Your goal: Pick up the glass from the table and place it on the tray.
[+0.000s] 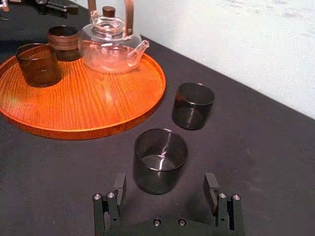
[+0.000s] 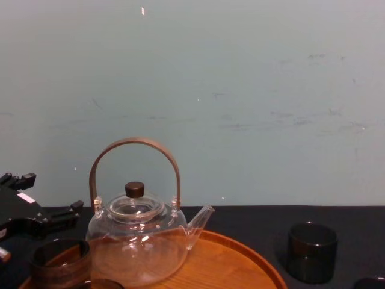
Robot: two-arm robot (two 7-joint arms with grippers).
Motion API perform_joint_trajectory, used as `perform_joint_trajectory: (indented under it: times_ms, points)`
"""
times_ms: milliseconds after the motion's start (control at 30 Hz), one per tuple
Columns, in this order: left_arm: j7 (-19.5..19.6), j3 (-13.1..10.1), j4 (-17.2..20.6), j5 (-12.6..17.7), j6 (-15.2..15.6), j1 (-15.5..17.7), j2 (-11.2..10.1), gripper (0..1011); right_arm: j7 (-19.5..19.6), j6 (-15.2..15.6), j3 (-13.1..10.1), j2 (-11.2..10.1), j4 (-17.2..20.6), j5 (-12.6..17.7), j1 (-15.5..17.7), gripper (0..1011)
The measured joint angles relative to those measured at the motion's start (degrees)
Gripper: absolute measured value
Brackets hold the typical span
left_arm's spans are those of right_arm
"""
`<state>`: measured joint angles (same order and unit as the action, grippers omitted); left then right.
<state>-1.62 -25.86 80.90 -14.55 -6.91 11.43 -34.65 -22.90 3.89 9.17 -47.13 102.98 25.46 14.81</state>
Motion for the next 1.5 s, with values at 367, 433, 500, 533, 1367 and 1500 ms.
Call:
perform_joint_trajectory:
  times_ms: [367, 433, 500, 533, 1367, 1500]
  points:
    - [0.0, 0.0, 0.0, 0.0, 0.0, 0.0, 0.0, 1002, -1.39, 4.32, 0.83, 2.62, -1.24, -0.22, -2.29, 1002]
    - [0.0, 0.0, 0.0, 0.0, 0.0, 0.0, 0.0, 1002, -1.63, 5.52, 0.98, 3.22, -1.58, 0.18, -2.9, 1002]
    - [0.0, 0.0, 0.0, 0.0, 0.0, 0.0, 0.0, 1001, -1.92, 6.25, 1.15, 3.49, -1.82, 0.52, -3.33, 1002]
    - [0.0, 0.0, 0.0, 0.0, 0.0, 0.0, 0.0, 1002, -2.19, 6.74, 1.34, 3.65, -2.03, 0.8, -3.71, 1002]
    - [0.0, 0.0, 0.0, 0.0, 0.0, 0.0, 0.0, 1001, -2.77, 10.87, 6.56, 6.36, -6.7, 0.79, -12.46, 1002]
    - [0.0, 0.0, 0.0, 0.0, 0.0, 0.0, 0.0, 1001, -2.95, 10.87, 7.54, 6.88, -7.49, 0.3, -13.76, 1002]
